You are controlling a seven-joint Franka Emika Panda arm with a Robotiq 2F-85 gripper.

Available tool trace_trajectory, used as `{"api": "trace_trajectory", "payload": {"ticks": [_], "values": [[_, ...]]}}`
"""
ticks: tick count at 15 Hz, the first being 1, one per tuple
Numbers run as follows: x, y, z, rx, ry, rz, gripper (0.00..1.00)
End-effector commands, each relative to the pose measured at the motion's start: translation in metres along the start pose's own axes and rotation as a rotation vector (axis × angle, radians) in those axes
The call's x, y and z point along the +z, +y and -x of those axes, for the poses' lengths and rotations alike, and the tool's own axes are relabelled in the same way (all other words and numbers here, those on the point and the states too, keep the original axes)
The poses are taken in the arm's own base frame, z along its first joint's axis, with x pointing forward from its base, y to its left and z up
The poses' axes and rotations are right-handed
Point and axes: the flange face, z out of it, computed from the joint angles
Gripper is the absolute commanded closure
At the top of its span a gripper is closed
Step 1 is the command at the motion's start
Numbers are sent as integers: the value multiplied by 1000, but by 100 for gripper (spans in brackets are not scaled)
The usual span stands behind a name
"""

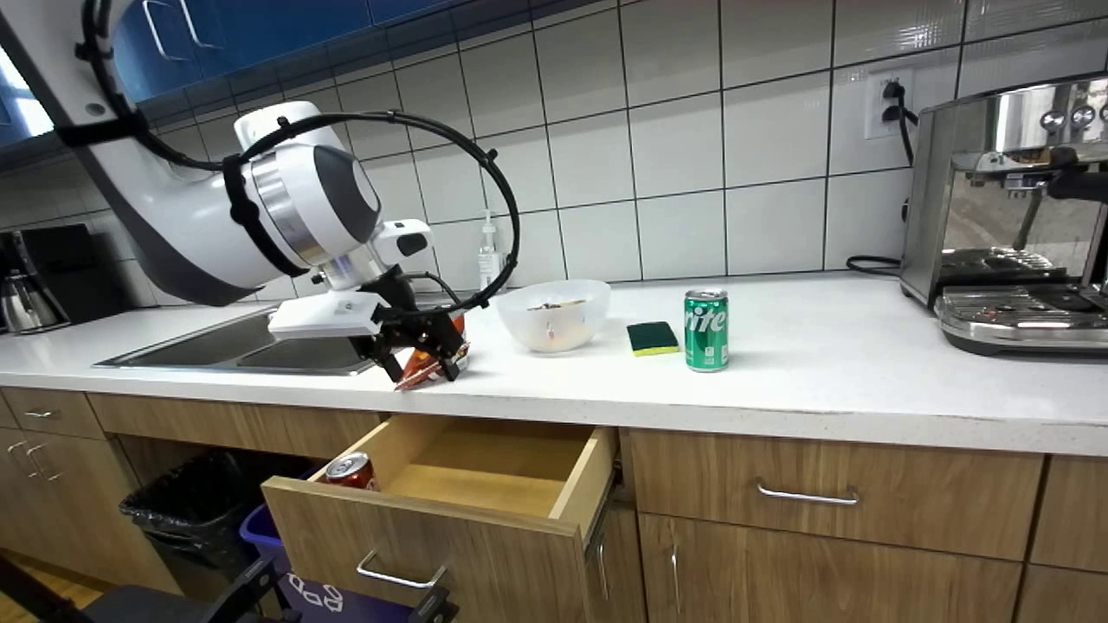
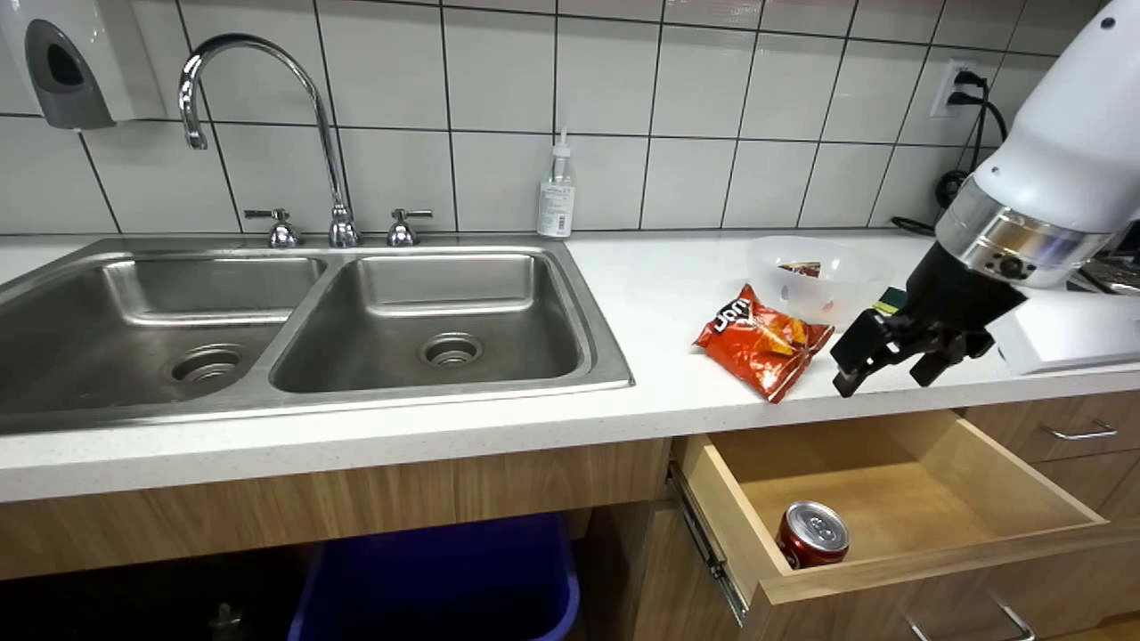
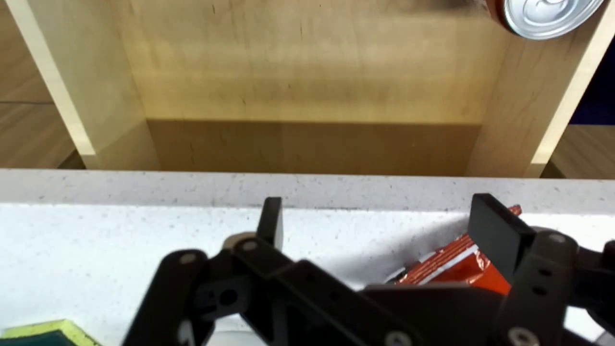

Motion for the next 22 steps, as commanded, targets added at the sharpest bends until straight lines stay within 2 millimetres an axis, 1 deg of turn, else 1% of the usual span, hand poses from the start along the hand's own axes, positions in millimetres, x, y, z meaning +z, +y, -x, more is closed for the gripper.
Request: {"api": "trace_trajectory", "payload": {"ticks": [1,6,10,17,22], "values": [[-12,-2,-28,-58,28,21,0],[-20,-6,-62,-124,93,8,0],[-20,-12,-84,-161,128,-16,0],[-6,-33,-111,-218,126,-73,0],[3,-33,-135,-274,108,-102,0]]}}
